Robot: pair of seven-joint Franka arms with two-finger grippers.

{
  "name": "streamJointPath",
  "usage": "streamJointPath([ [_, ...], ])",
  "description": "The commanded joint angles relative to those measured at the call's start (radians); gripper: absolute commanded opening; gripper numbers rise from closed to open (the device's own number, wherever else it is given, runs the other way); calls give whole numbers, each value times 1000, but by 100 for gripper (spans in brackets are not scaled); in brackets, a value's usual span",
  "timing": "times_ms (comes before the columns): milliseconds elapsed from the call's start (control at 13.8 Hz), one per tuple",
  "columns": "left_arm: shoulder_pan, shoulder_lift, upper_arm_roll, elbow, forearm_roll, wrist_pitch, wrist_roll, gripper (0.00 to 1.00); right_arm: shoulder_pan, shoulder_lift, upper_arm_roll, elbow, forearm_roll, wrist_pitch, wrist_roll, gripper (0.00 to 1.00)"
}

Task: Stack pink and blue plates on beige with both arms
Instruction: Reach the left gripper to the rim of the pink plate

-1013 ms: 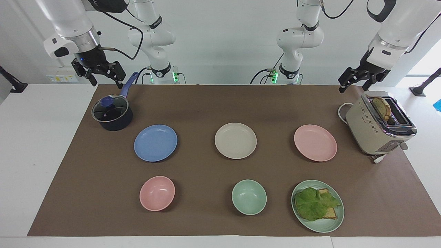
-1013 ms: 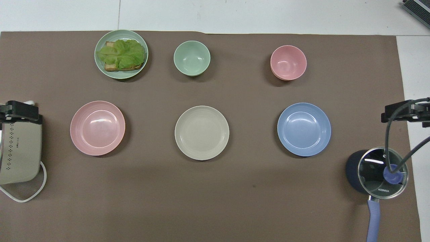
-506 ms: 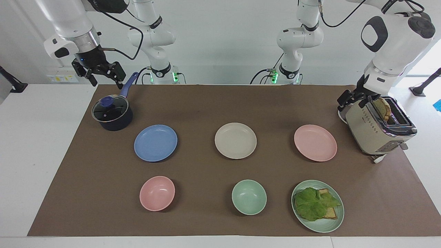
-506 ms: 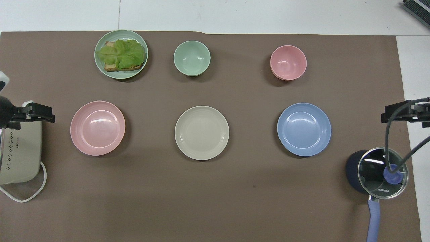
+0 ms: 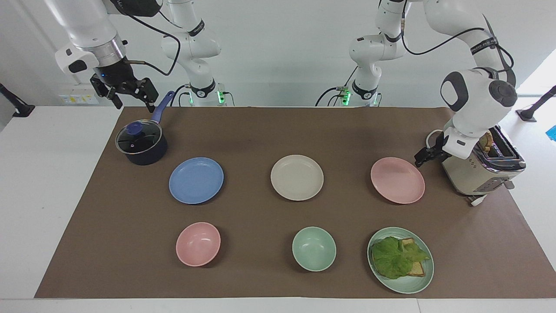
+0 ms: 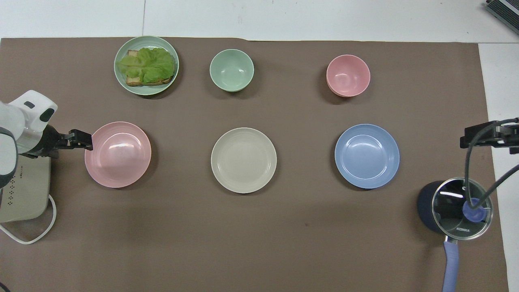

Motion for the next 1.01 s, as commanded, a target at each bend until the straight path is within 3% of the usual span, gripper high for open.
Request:
streamJointPath([
  [0, 33, 28, -5, -50, 13, 87, 32, 100, -4, -18, -5, -18, 6, 1, -16, 100],
  [579, 26, 72, -5, -136, 14, 184, 31, 100, -4, -18, -5, -18, 6, -3, -14, 100],
  [651, 23, 75, -5, -127, 14, 173, 19, 94, -4, -19, -6, -19, 6, -3, -14, 100],
  [723, 21, 77, -5, -122, 13, 170, 17, 57, -4, -19, -6, -19, 6, -2, -14, 100],
  [796, 21, 77, -5, -121, 14, 170, 23, 33, -4, -19, -6, -19, 6, -2, -14, 100],
  [868, 21, 77, -5, -121, 14, 168, 26, 12, -4, -19, -6, -19, 6, 0, -14, 100],
  [940, 23, 77, -5, -121, 14, 168, 26, 0, -4, -19, -6, -19, 6, 0, -14, 100],
])
